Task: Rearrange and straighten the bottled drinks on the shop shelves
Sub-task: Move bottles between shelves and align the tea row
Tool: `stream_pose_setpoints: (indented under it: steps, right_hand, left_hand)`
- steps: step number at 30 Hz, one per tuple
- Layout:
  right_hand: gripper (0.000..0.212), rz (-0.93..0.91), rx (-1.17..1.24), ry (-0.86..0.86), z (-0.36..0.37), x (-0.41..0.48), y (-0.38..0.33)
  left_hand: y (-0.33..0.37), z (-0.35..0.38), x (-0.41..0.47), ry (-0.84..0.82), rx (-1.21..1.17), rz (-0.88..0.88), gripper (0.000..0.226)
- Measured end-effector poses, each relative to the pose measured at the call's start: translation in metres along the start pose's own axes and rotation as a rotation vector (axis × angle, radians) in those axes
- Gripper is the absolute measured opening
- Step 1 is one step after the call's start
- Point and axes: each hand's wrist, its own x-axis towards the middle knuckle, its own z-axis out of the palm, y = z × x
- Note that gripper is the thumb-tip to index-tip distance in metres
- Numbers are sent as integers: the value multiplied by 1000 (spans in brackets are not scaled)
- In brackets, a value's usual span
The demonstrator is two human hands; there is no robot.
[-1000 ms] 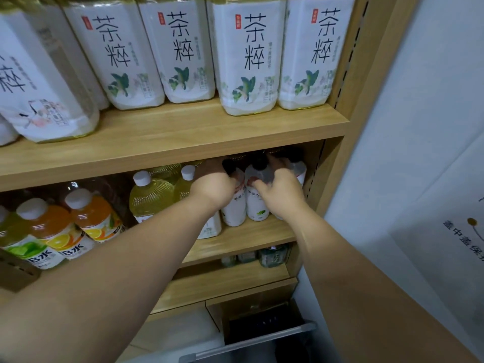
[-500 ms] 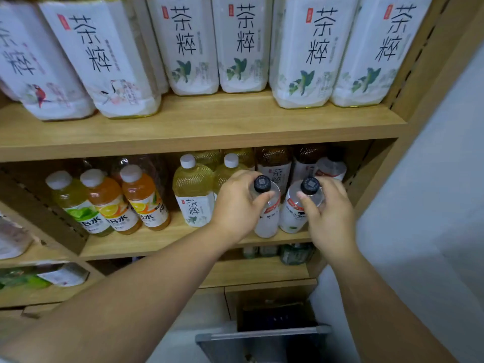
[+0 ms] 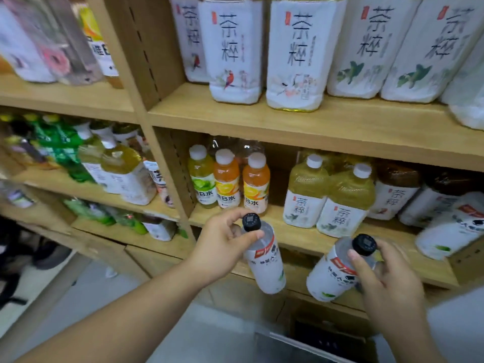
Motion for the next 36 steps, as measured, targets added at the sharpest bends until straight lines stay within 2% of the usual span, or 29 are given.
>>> stream_pose_setpoints:
  steps: [5, 8, 16, 19, 28, 36]
  right_hand:
    - [19, -18, 21, -123, 81, -5, -45]
    - [20, -29, 17, -143, 136, -14, -81]
    - [27, -33, 226, -252, 270, -56, -182]
    - [26, -72, 238, -288, 309, -68, -213]
    - [21, -180, 220, -469, 402, -60, -270]
    - [17, -326, 177, -581, 487, -27, -305]
  left_hand:
    - [-35, -87, -22, 142, 93, -8, 23]
    - [-51, -149, -33, 218, 67, -39, 25]
    - [-104, -314, -64, 389, -40, -96, 21]
    - [-118, -362, -73, 451, -38, -106, 22]
    - [-157, -460, -80, 671, -25, -218, 33]
    - [-163, -521, -59, 718, 93, -246, 36]
